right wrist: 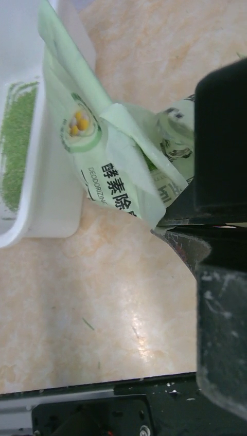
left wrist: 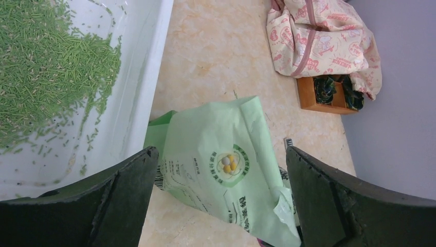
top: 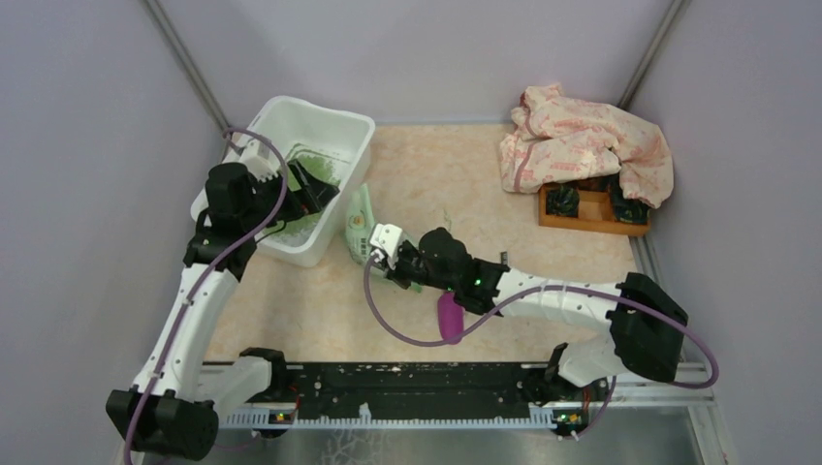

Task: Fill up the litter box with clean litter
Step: Open the cat litter bag at the center of the board.

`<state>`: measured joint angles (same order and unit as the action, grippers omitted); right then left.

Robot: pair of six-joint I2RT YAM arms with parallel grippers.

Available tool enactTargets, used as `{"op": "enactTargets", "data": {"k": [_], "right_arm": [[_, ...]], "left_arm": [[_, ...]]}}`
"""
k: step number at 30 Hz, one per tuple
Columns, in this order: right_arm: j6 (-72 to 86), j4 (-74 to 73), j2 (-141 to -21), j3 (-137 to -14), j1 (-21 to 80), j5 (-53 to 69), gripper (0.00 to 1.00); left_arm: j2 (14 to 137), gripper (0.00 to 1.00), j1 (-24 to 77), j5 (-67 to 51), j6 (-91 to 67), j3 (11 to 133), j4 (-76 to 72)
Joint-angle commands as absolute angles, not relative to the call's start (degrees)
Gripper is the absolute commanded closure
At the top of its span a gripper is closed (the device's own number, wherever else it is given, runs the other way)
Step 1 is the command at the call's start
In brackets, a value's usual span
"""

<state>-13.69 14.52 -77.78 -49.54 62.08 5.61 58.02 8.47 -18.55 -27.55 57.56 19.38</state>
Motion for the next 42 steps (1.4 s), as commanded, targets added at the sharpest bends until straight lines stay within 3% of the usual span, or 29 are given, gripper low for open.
{"op": "enactTargets", "data": {"k": [1, 6, 26, 42], "right_arm": [[-8.6, 19.8, -79.2, -43.9, 62.1, 4.9, 1.00], [-3.7, 24.6, -81.0, -39.3, 62.1, 6.7, 1.00], [8.3, 31.4, -83.3, -32.7, 54.2, 15.1, 1.00], [16.5, 25.4, -86.0, -34.3, 48.4, 20.6, 1.00]], "left_arm": [[55.8, 0.01, 8.2, -20.7, -29.1, 56.2, 18.7], [55.0, 0.01, 9.5, -26.4, -37.6, 52.4, 13.2], [65.6, 0.01, 37.4, -7.0, -44.3, 47.2, 8.1], [76.5, 0.01, 37.6, 7.4, -49.5, 39.3, 1.8]]}}
